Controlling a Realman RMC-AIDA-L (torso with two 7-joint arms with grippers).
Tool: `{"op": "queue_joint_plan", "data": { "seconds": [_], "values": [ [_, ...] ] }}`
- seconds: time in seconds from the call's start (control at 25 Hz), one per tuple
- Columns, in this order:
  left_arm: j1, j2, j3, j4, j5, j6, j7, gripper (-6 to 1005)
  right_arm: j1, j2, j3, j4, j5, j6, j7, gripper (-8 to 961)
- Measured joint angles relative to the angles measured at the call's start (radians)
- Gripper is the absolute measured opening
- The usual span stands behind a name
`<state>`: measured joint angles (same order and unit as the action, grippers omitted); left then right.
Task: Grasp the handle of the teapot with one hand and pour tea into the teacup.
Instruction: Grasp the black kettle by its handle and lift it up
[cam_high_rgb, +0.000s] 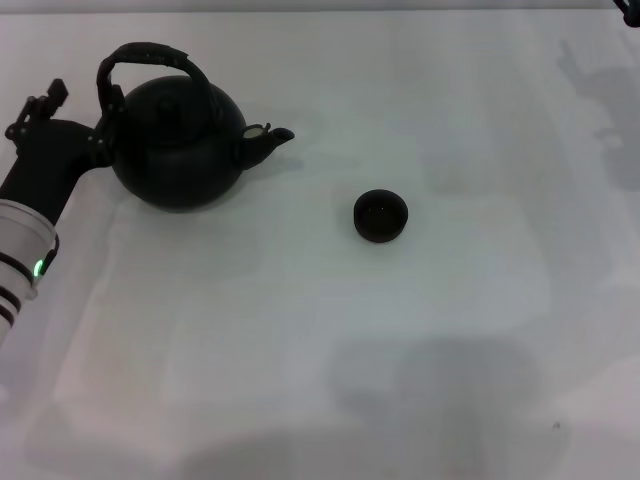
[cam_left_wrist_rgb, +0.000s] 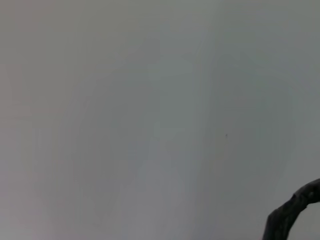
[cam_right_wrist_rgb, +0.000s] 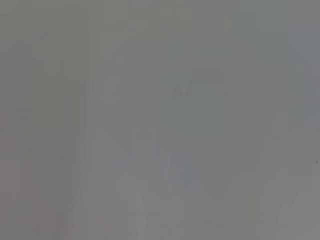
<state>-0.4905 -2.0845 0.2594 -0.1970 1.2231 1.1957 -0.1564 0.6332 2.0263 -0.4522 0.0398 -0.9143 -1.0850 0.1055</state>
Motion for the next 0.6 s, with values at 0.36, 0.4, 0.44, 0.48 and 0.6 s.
{"op": "queue_joint_plan", "data": {
  "seconds": [0.36, 0.4, 0.44, 0.48, 0.6],
  "values": [
    [-0.006, 0.001, 0.006, 0.02, 0.027, 0.001, 0.001, 581, 0.0, 0.001, 0.0, 0.003, 0.0, 0.002, 0.003, 875],
    [-0.006, 0.001, 0.006, 0.02, 0.027, 0.001, 0.001, 546, 0.0, 0.001, 0.0, 0.003, 0.0, 0.002, 0.003, 875],
    [-0.007, 0.001, 0.006, 0.022, 0.033, 0.001, 0.001, 511, -0.001, 0.001, 0.0, 0.003, 0.0, 0.002, 0.005, 875],
    [-0.008, 0.001, 0.006, 0.023, 0.037, 0.001, 0.001, 476, -0.002, 0.001, 0.001, 0.003, 0.0, 0.002, 0.01, 875],
    [-0.015, 0.001, 0.007, 0.024, 0.04, 0.002, 0.001, 348, -0.003, 0.001, 0.001, 0.002, 0.0, 0.003, 0.033, 875]
  ]
}}
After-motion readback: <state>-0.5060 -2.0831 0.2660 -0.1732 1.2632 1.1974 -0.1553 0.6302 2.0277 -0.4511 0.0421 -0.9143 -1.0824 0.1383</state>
